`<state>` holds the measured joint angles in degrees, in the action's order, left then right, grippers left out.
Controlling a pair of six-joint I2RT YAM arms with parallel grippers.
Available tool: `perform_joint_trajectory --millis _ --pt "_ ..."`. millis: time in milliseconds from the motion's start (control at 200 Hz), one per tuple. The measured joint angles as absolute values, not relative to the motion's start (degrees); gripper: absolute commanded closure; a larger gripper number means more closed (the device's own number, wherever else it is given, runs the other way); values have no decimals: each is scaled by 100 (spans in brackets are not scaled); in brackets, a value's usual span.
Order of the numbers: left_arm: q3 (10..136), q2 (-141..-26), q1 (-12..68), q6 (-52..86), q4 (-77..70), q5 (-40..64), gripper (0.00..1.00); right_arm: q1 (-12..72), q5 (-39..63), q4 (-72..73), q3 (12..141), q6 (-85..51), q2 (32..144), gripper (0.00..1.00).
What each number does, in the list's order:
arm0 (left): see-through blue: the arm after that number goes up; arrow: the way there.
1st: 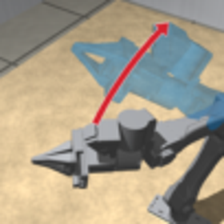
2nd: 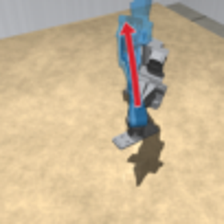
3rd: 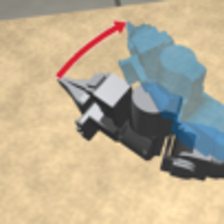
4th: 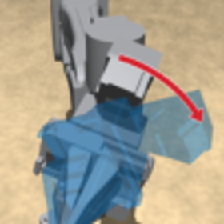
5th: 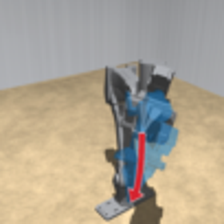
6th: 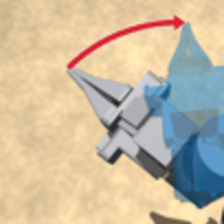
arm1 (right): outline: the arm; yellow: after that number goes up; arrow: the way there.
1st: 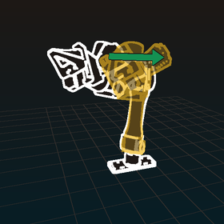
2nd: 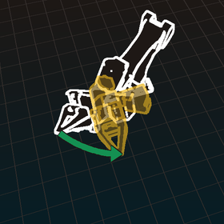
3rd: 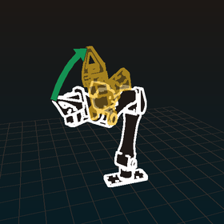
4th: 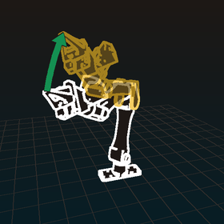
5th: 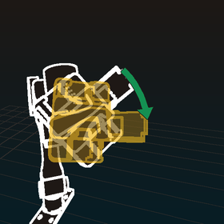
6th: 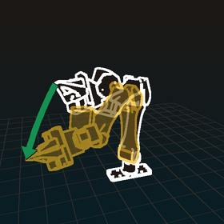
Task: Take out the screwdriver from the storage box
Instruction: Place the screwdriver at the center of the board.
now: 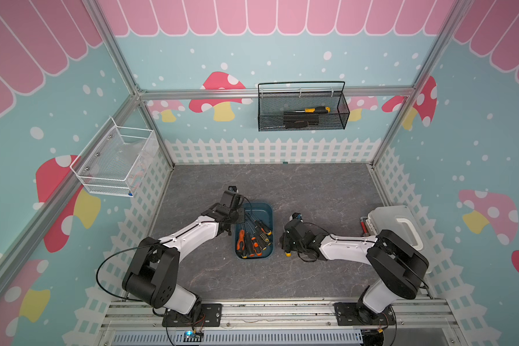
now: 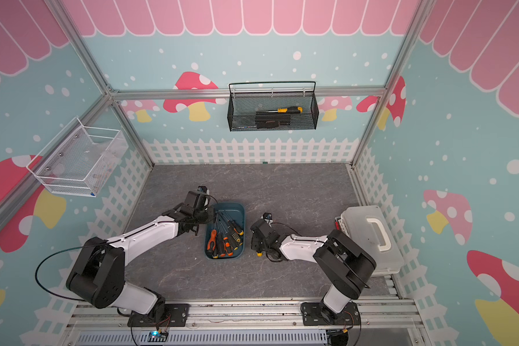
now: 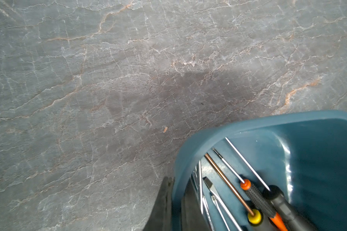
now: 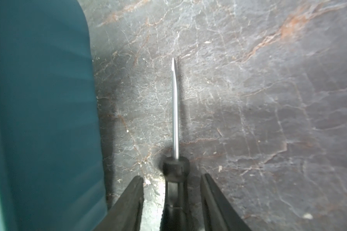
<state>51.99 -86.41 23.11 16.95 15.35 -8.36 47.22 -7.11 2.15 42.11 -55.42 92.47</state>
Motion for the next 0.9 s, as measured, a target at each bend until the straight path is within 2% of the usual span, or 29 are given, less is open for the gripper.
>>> perform_joint_trajectory --millis 435,670,900 --pt "4847 -7675 2414 1734 1463 -1085 100 4722 -1011 -602 4622 -4399 7898 50" --pt "4722 -7273 2491 1706 1378 -1317 100 4779 -1107 -1039 4873 -3511 7649 50" --pt "4136 -6954 2563 1697 849 -1608 100 5168 -1111 -1151 5188 -2681 7601 49"
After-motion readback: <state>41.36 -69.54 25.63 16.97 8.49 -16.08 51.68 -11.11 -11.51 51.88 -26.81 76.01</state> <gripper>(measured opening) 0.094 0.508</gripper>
